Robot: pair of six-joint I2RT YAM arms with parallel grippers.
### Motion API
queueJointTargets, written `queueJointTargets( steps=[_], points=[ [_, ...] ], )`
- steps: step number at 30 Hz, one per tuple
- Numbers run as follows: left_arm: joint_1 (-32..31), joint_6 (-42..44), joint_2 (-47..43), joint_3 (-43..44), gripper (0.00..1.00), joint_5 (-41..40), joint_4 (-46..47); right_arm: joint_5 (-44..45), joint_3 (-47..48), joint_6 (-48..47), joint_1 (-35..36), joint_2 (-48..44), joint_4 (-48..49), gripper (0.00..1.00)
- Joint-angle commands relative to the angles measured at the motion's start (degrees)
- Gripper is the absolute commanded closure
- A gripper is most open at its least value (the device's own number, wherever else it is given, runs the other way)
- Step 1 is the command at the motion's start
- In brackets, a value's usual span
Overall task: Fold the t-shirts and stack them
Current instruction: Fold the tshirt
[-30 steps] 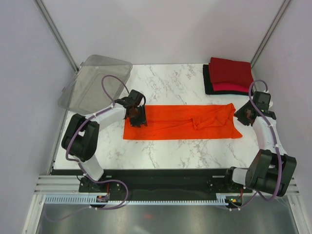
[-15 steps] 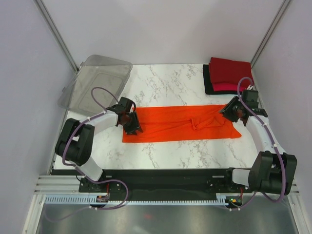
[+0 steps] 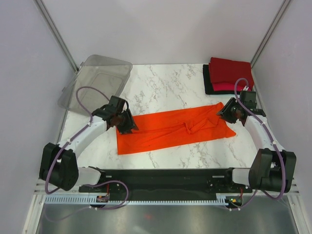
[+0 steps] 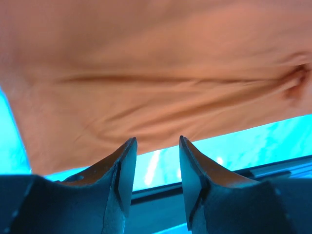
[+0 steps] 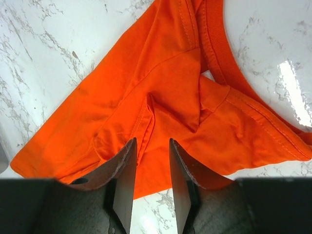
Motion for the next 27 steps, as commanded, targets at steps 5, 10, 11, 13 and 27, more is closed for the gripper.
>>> queueJointTargets(
  steps=[5,10,11,13,27],
  points=[
    [-0.1,7.9,17.7,18.6,0.54,3.9,2.7,-2.7,-0.4,-0.8,0.7,1.3,4.0,0.59],
    [0.0,8.7,30.0,25.7,0.54,0.5,2.3,-1.6,0.4,-1.2,1.1,3.4,4.2,0.59],
    [-0.1,8.6,31.0,25.6,0.54,-0.4,2.0,-1.2,0.7,-1.2,1.1,3.6,4.1,0.59],
    [-0.1,8.0,33.4,24.7,0.55,-1.5,1.6,-0.4,1.0,-1.3,1.1,3.9,4.1,0.58],
    [1.7,4.0,25.7,6.0,0.55,-11.2,0.4,12.0,0.0,6.6,11.0,12.0,9.3,0.59]
  ],
)
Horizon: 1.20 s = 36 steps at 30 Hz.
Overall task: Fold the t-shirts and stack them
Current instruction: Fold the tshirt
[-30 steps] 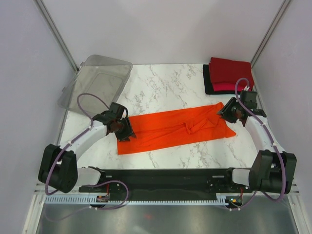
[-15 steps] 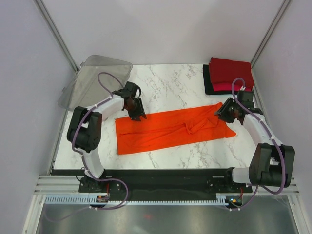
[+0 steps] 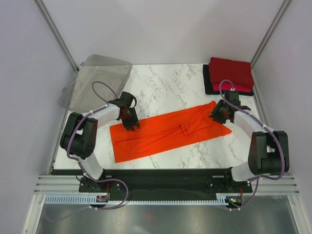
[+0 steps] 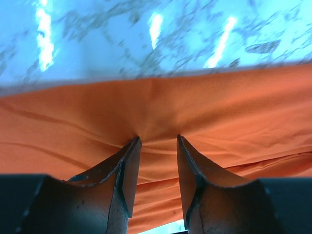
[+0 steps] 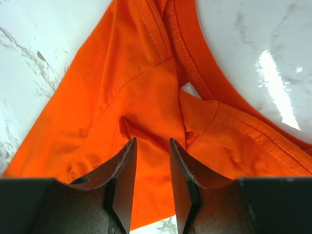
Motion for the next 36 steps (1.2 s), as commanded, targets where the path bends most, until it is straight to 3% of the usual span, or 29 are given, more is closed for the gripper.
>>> queueJointTargets(
  steps=[1,5,13,20,31,36],
  points=[
    [1.2,-1.1,-0.6,-6.5,0.55,-8.5,-5.1,4.4,0.9,2.5,3.5,3.4,3.0,0.59],
    [2.6,-1.8,-4.7,-10.8,0.55,-10.1,-5.1,8.5,0.1,1.6,5.0,6.5,5.5,0.59],
    [3.6,-2.9,-11.9,-11.7,0.56,-12.3,-7.4,7.6,5.3,-5.4,6.9,17.8,9.3,0.59],
    [4.7,-0.2,-20.3,-3.8,0.56,-17.3,-14.3,0.3,12.6,-8.6,8.9,27.8,13.5,0.59],
    [4.8,5.3,-23.3,5.8,0.56,-12.1,-15.7,-6.6,44.4,-9.9,13.4,50.6,10.2,0.58],
    [3.2,6.6,-21.7,3.4,0.56,0.2,-9.9,-10.3,60.9,-11.6,13.5,60.3,9.0,0.56]
  ],
)
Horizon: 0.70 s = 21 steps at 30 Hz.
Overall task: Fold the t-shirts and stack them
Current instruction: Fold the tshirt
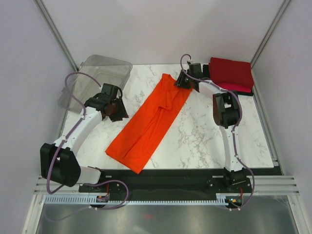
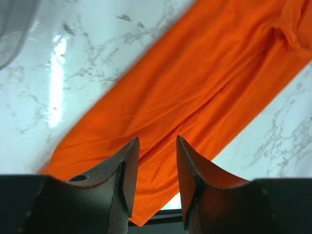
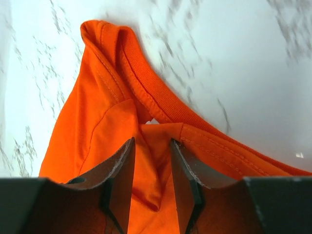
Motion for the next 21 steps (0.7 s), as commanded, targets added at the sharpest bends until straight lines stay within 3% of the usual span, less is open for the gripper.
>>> queueJointTargets(
  steps=[1,7,13,21],
  points=[
    [-2.8,2.9,1.6,-1.7,0.56,9.3,4.3,-2.1,8.3,-3.1,0.0,7.8,-6.0,0.56],
    [-12.2,2.2,6.9,-4.3,0.57,12.8,8.6,-3.9,16.9,-7.4,-0.1,9.8,-8.4,0.54],
    [-19.4,-0.5,9.8,-6.5,0.57,12.0,12.9,-1.9,13.4,-7.5,-0.2,1.6,-8.8,0.49],
    [-22.0,-0.6,9.2,-11.4,0.57,10.8,15.3,2.3,7.4,-4.9,-2.0,-8.2,-9.6,0.46]
  ],
)
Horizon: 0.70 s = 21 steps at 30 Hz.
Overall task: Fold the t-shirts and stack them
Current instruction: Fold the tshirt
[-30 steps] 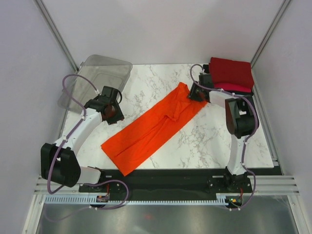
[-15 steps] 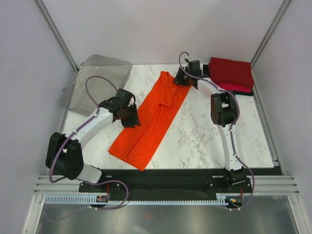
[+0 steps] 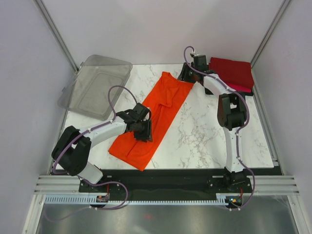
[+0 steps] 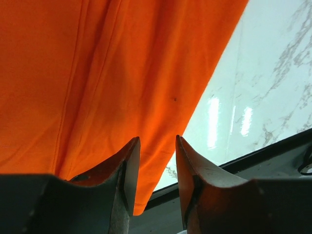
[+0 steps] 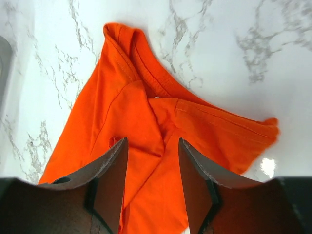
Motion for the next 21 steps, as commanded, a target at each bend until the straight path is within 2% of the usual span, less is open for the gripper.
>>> queueJointTargets(
  steps=[1,8,21],
  points=[
    [-0.2,-0.9,-1.4,-3.0,0.57,-0.7,3.1,3.9,-2.4,1.3,-1.3,-7.6,0.3,0.46],
    [-0.3,-1.3,-4.7,-8.2,0.57,0.5,3.8,5.8,-9.7,6.1,-3.8,-9.9,1.7,0.47],
    [-0.4,-2.9,-5.9,-14.3,0.57,-0.1,4.4,7.4,-13.9,8.3,-5.0,-4.9,7.8,0.48]
  ],
)
